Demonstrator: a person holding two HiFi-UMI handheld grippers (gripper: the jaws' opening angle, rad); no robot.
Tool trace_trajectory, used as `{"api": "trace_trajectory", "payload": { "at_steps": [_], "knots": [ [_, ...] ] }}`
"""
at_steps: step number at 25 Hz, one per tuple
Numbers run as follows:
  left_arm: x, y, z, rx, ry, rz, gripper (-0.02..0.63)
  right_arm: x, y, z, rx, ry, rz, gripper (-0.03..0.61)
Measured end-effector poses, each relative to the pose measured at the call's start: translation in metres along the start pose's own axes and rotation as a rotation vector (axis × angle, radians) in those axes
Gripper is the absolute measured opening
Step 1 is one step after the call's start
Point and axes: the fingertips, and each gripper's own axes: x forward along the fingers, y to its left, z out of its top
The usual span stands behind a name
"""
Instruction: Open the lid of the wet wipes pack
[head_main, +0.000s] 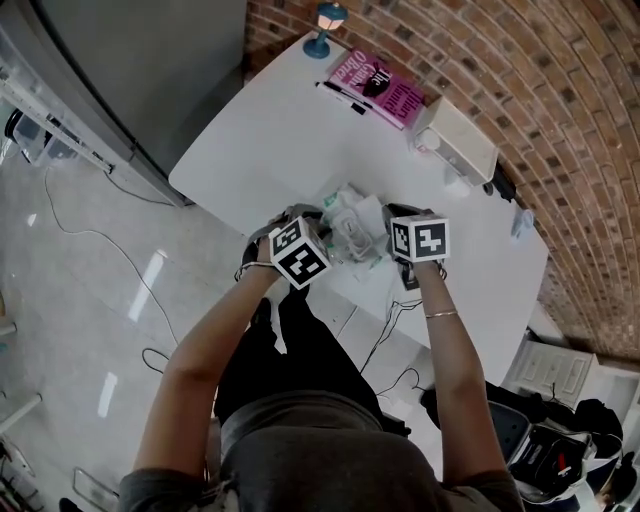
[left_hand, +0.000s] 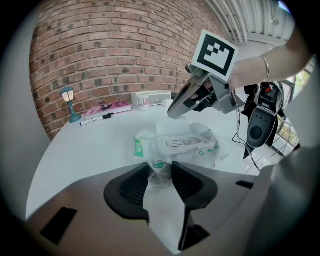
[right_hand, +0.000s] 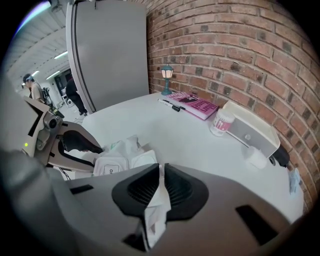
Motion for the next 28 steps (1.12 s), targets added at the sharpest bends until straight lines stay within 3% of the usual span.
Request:
{"api": "trace_trajectory", "payload": {
  "at_steps": [20, 28],
  "knots": [
    [-0.001, 0.001, -0.002, 0.012, 0.024, 0.011, 0.163, -0.059, 0.015, 0.025, 0.128, -0.26, -0.038, 0.025],
    [-0.001, 0.001, -0.001, -0.012, 0.025, 0.014, 0.163, -0.082, 0.024, 0.017, 0.197, -0.372, -0.058, 0.009]
  ]
}}
